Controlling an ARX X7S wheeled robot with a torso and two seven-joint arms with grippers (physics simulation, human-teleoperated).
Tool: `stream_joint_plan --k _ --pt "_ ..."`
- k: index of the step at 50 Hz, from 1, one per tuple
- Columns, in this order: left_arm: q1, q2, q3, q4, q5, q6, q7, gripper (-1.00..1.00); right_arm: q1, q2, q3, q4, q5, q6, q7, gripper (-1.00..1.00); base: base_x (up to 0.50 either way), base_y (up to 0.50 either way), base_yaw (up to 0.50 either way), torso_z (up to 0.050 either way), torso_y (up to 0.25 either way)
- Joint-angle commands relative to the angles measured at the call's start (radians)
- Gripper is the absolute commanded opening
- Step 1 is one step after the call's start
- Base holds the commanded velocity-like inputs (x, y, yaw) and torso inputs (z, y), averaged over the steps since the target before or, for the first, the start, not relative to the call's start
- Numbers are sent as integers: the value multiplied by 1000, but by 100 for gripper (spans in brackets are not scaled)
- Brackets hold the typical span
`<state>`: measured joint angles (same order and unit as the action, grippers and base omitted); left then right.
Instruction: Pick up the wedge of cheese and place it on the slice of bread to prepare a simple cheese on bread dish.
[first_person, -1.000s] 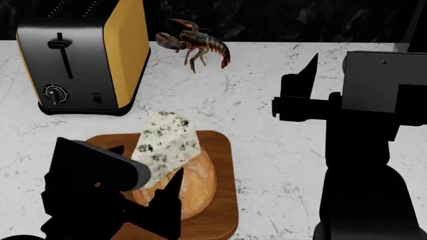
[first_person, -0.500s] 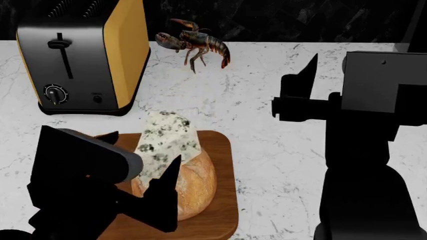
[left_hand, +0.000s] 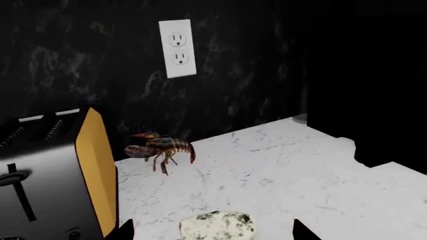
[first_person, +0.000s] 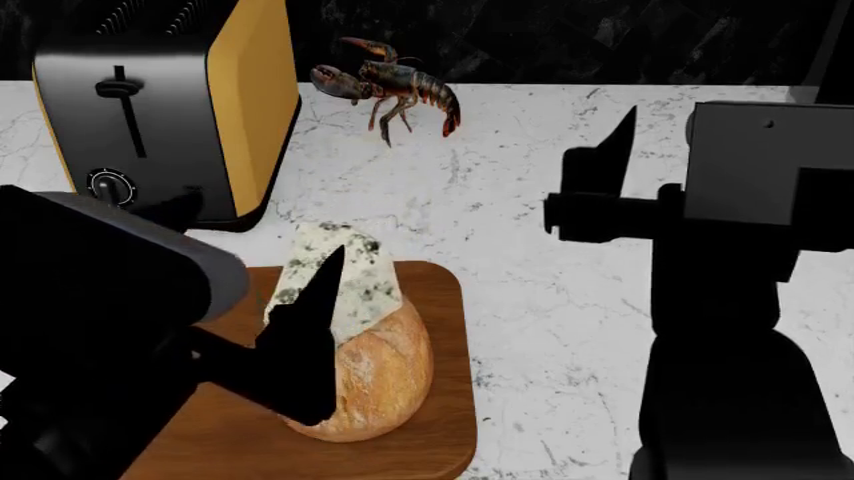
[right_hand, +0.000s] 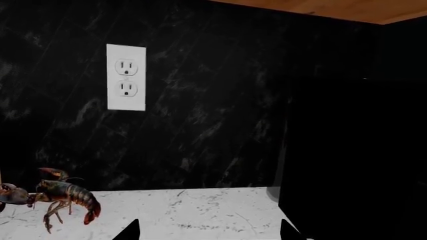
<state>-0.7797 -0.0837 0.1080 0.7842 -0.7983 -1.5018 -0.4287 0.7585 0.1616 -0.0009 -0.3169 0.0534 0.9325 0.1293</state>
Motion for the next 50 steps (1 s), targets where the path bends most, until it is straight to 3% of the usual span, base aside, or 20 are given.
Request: stream_joint_plan --k 1,8,38,40,43,45,50 --pt "-85 -20 -68 23 -179 -61 -147 100 7 -2 19 -20 11 22 11 100 0 0 0 0 0" --pt "-132 -53 -77 12 -265 -44 -251 100 56 7 51 -115 42 143 3 100 0 0 0 0 0" --pt "-172 -161 -29 -26 -200 114 -256 100 238 142 94 -495 147 636 -75 100 0 0 0 0 0" --pt "-177 -163 -29 -25 -204 110 -261 100 236 179 130 -494 284 638 11 100 0 0 0 0 0" --pt "-181 -167 -37 -22 -212 106 -270 100 259 291 222 -458 733 638 394 100 0 0 0 0 0" --pt "-183 -169 -36 -20 -213 110 -272 100 263 330 238 -448 1022 635 542 100 0 0 0 0 0" --pt "-177 -174 -37 -15 -220 113 -281 100 259 378 266 -436 1249 632 710 100 0 0 0 0 0"
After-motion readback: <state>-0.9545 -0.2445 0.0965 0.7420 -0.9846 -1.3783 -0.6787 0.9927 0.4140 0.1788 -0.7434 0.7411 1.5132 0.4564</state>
